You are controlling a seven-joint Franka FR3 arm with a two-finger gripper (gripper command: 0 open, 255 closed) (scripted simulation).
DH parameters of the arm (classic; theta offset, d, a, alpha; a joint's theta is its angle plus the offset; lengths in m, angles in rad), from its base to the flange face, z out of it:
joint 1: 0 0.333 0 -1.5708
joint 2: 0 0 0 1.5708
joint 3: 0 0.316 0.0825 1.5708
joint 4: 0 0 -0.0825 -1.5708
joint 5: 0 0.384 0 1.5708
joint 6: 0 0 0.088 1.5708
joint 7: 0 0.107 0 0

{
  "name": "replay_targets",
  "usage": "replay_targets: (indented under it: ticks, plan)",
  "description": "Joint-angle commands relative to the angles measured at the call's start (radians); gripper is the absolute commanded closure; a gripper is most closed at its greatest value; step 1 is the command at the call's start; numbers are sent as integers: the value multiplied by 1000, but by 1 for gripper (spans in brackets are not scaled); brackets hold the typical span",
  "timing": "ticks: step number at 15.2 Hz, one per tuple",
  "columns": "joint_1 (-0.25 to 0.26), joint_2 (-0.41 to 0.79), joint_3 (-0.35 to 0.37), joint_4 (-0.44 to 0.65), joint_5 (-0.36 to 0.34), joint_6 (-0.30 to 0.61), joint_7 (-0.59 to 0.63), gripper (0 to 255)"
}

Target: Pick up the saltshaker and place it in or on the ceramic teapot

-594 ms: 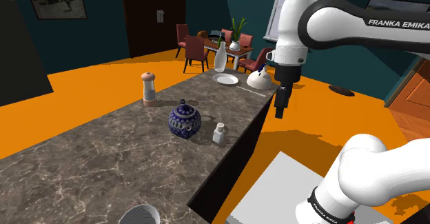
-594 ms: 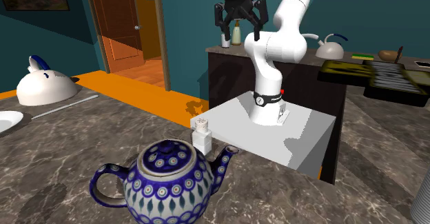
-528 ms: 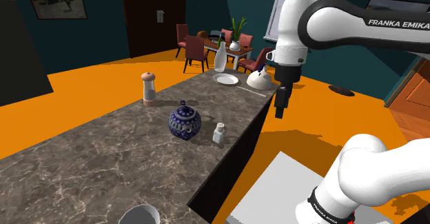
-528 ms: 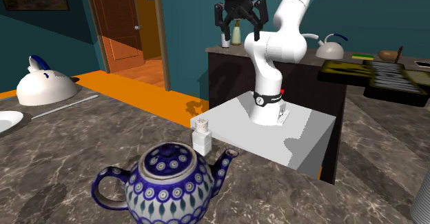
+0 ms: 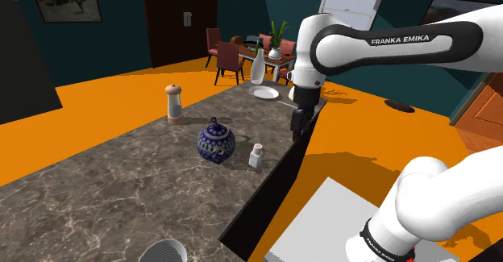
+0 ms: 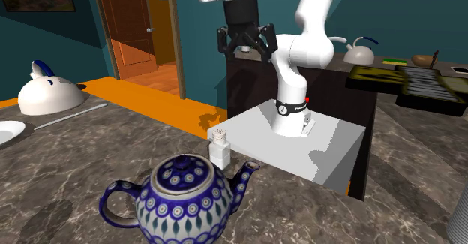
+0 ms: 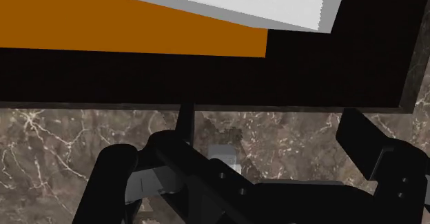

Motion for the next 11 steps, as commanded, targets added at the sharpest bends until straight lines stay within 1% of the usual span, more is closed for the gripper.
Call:
replay_targets:
  ticks: [1, 6, 11]
  plan:
    - [1, 61, 5, -2, 7, 75, 1, 0]
    - [3, 238, 13, 49, 20, 228, 3, 0]
    - [5, 423, 19, 134, 29, 353, 5, 0]
